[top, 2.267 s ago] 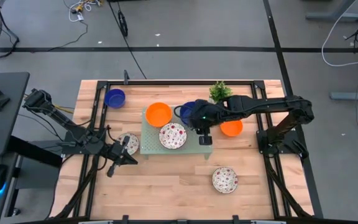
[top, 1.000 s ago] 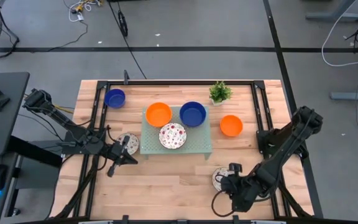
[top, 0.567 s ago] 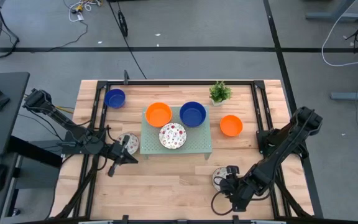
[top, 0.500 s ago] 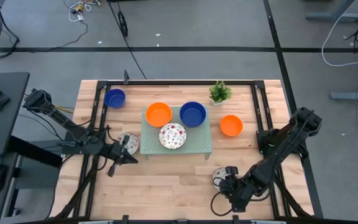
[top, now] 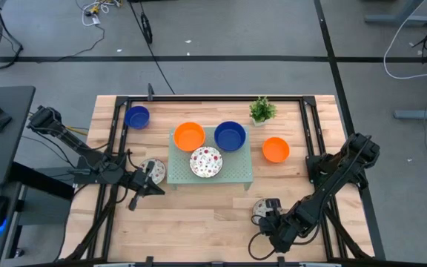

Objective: Pick & Place Mini bowls
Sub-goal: Stack the white patterned bowl on top of the white patterned bowl on the shelf

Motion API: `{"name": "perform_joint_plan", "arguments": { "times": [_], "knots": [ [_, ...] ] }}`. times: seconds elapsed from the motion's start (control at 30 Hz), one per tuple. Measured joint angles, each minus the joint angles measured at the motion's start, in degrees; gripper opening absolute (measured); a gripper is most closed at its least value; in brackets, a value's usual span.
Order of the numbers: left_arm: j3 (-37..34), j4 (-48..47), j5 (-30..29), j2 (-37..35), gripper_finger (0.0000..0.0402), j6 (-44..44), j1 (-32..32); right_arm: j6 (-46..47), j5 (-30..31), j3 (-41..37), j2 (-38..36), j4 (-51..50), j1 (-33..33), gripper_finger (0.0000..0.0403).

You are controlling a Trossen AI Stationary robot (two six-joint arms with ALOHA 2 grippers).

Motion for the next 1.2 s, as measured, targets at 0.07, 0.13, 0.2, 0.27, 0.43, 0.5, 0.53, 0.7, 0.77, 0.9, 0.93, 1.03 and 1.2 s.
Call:
{"name": "perform_joint_plan", "arguments": {
  "times": [0.07, 0.13, 0.2, 0.27, 0.43, 0.5, 0.53, 0.7, 0.77, 0.9, 0.93, 1.03, 1.2],
  "knots": [
    [0.00, 0.00, 0.00, 0.00, 0.0014, 0.00, 0.00, -1.07, 0.42, 0.00, 0.00, 0.01, 0.00, 0.0119],
    [0.00, 0.00, 0.00, 0.00, 0.0014, 0.00, 0.00, -2.10, 0.46, 0.00, 0.00, -0.01, 0.00, 0.0096],
    [0.00, 0.00, 0.00, 0.01, 0.0014, 0.00, 0.00, -2.91, 0.47, 0.00, 0.00, -0.05, 0.00, 0.0071],
    [0.00, 0.00, 0.00, 0.00, 0.0014, 0.00, 0.00, -3.59, 0.45, 0.00, 0.00, -0.25, 0.02, 0.0047],
    [0.00, 0.00, 0.00, 0.00, 0.0014, 0.00, 0.00, -7.00, 1.17, 0.09, -0.13, 0.39, 0.24, 0.0009],
    [0.00, 0.00, 0.00, 0.00, 0.0014, 0.00, 0.00, -8.45, 1.05, 0.09, -0.11, 1.72, 0.28, 0.0011],
    [0.00, 0.00, 0.00, 0.00, 0.0014, 0.00, 0.00, -8.73, 0.82, 0.09, -0.11, 2.86, 0.28, 0.0012],
    [0.00, 0.00, 0.00, 0.00, 0.0014, -0.02, 0.00, -12.95, 0.34, 0.09, -0.11, 9.97, 0.28, 0.0005],
    [0.00, 0.00, 0.00, 0.00, 0.0014, 0.00, 0.00, -15.15, 0.76, 0.09, -0.09, 13.26, 0.02, 0.0003],
    [0.00, -0.01, 0.00, 0.00, 0.0014, 0.00, 0.00, -19.78, 2.54, 0.20, 0.00, 18.56, -0.92, 0.0001],
    [0.00, -0.02, 0.00, 0.00, 0.0014, 0.00, 0.00, -21.06, 2.90, 0.48, 0.05, 19.11, -1.21, 0.0001],
    [0.00, 0.00, 0.00, 0.00, 0.0014, -0.01, 0.00, -25.27, 4.79, 1.43, 0.09, 20.68, -2.12, 0.0000],
    [0.00, 0.00, 0.00, 0.02, 0.0014, -0.04, 0.00, -26.88, 3.82, 1.70, 0.65, 20.40, -3.54, 0.0000]
  ]
}}
